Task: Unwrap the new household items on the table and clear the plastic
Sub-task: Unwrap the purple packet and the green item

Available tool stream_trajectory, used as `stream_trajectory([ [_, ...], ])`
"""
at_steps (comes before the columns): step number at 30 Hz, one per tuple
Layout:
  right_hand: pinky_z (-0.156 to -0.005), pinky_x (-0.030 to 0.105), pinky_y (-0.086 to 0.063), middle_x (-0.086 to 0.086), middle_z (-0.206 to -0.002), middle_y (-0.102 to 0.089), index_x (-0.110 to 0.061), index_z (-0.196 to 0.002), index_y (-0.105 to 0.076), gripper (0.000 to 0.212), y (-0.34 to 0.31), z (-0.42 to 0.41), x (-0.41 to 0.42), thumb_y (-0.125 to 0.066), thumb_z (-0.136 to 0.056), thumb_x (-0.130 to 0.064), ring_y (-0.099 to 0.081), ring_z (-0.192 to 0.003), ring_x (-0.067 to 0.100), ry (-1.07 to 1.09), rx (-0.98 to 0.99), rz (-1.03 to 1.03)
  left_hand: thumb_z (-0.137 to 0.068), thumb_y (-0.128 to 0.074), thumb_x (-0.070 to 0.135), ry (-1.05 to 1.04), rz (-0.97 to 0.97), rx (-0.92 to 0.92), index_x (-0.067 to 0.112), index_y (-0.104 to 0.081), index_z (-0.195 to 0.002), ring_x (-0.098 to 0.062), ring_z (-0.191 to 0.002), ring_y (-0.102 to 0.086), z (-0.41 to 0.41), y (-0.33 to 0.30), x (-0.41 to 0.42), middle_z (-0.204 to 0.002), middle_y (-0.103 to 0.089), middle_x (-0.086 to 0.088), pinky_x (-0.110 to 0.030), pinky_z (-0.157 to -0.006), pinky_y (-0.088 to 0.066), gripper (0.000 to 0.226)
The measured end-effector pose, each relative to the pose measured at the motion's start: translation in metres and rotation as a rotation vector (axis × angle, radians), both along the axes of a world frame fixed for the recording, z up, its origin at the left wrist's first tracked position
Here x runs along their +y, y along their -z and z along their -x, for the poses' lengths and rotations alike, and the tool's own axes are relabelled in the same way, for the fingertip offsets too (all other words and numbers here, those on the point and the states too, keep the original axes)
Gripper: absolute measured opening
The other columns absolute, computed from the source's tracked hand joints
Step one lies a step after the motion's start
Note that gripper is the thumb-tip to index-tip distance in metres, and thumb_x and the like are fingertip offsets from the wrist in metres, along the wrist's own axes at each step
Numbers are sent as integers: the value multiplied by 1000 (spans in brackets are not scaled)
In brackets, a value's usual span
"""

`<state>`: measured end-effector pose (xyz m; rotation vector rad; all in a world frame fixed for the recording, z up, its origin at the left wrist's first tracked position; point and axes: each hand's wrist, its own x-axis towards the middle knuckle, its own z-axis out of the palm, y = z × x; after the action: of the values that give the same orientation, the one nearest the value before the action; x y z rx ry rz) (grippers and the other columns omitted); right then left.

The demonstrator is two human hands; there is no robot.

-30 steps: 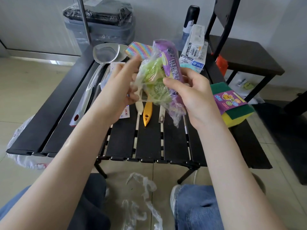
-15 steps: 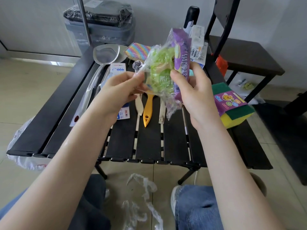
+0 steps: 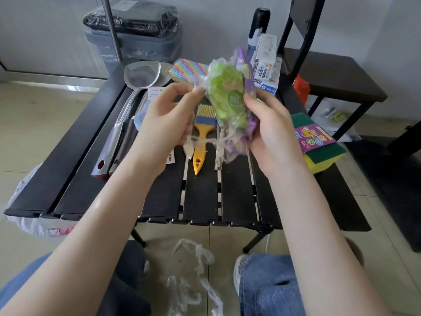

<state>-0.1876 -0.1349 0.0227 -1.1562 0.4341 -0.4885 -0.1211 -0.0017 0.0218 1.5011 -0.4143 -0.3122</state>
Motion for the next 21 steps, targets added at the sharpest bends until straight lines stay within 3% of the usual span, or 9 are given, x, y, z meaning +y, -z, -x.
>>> stream_trajectory([
  [4,-79,36,-58,12,-116,-68,-7,-126,-58,30,1,1,-4,-50,-97,-9,-68,-102,24,-10,23,-58,-99,-51,28,-61,-20,-302,19,-66,-90,-1,-43,-38,6,2,0,-45,-44,16,-17,-48,-31,20],
  [7,-75,35,-55,12,-107,-69,-8,-116,-61,23,4,-1,-4,-48,-97,-8,-67,-97,25,-30,26,-84,-100,-49,24,-144,-14,-400,14,-69,-91,4,-43,-44,2,5,0,-43,-50,22,-13,-53,-33,25],
  [10,-86,43,-52,11,-101,-68,-8,-114,-61,22,6,-3,-2,-49,-97,-9,-64,-92,25,-120,81,-40,-100,-48,27,-239,41,-296,20,-67,-77,-2,-42,-30,-2,8,1,-41,-38,15,-21,-47,-26,32],
  [12,-95,48,-49,11,-102,-67,-9,-114,-62,22,8,-4,-1,-48,-98,-13,-64,-93,26,-190,157,30,-102,-45,26,-209,93,-157,20,-63,-72,-4,-41,-25,-3,8,1,-42,-32,15,-18,-42,-22,34],
  [16,-73,34,-56,-2,-85,-62,-25,-96,-64,30,4,0,0,-43,-98,-46,-63,-71,10,-315,224,131,-102,-43,26,-98,183,45,19,-60,-74,-1,-37,-22,0,3,-1,-45,-28,14,-13,-36,-20,34],
  [19,-95,49,-52,-1,-112,-64,-39,-113,-60,39,3,0,7,-49,-87,-66,-64,-99,18,-426,174,231,-102,-43,26,-58,159,19,23,-64,-63,1,-35,-28,5,2,-3,-44,-31,12,-11,-35,-26,44],
  [21,-100,52,-47,0,-131,-58,-34,-132,-48,60,8,-3,15,-58,-82,-64,-59,-118,18,-454,142,364,-102,-44,24,27,173,-1,24,-67,-61,1,-38,-40,11,4,-5,-46,-44,11,-10,-38,-33,47],
])
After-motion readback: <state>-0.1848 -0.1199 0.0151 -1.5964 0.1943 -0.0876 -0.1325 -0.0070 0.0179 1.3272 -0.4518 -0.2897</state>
